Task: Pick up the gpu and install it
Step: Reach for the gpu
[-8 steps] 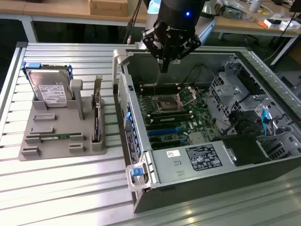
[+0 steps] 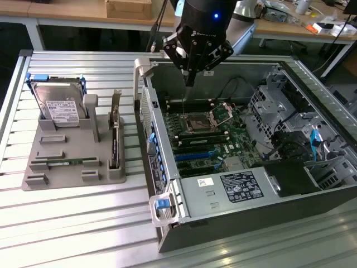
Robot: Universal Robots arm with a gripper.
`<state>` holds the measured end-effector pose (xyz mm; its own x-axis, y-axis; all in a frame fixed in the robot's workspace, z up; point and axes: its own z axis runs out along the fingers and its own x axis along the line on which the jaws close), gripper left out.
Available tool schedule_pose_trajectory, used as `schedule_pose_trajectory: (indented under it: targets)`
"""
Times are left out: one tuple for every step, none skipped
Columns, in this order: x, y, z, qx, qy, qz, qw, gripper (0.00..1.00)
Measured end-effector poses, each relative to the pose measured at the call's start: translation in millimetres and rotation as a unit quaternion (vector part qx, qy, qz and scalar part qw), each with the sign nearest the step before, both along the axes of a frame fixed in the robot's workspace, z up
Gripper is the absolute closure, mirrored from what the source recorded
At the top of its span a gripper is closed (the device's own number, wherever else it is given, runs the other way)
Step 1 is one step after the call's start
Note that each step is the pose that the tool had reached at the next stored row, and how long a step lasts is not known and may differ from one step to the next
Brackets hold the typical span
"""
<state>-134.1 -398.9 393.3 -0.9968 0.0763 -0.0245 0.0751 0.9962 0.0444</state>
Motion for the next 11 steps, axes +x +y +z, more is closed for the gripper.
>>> schedule_pose_trajectory:
  targets:
    - [-0.2, 0.0, 0.0, 0.0, 0.0, 0.0, 1.0, 0.89]
    - [-1.4, 0.0, 0.0, 0.0, 0.0, 0.0, 1.0, 0.89]
    - [-2.0, 0.0, 0.0, 0.0, 0.0, 0.0, 1.0, 0.89]
    - [-3.1, 0.0, 0.0, 0.0, 0.0, 0.0, 1.0, 0.89]
    - [-3.8, 0.0, 0.0, 0.0, 0.0, 0.0, 1.0, 0.89]
    - [-4.8, 0.0, 0.0, 0.0, 0.0, 0.0, 1.0, 0.89]
    - [-6.0, 0.0, 0.0, 0.0, 0.0, 0.0, 1.0, 0.89]
    - [-6.9, 0.0, 0.0, 0.0, 0.0, 0.0, 1.0, 0.89]
    - [-8.0, 0.0, 0.0, 0.0, 0.0, 0.0, 1.0, 0.89]
    - [-8.4, 0.0, 0.0, 0.0, 0.0, 0.0, 1.0, 0.89]
    - [-9.0, 0.0, 0.0, 0.0, 0.0, 0.0, 1.0, 0.89]
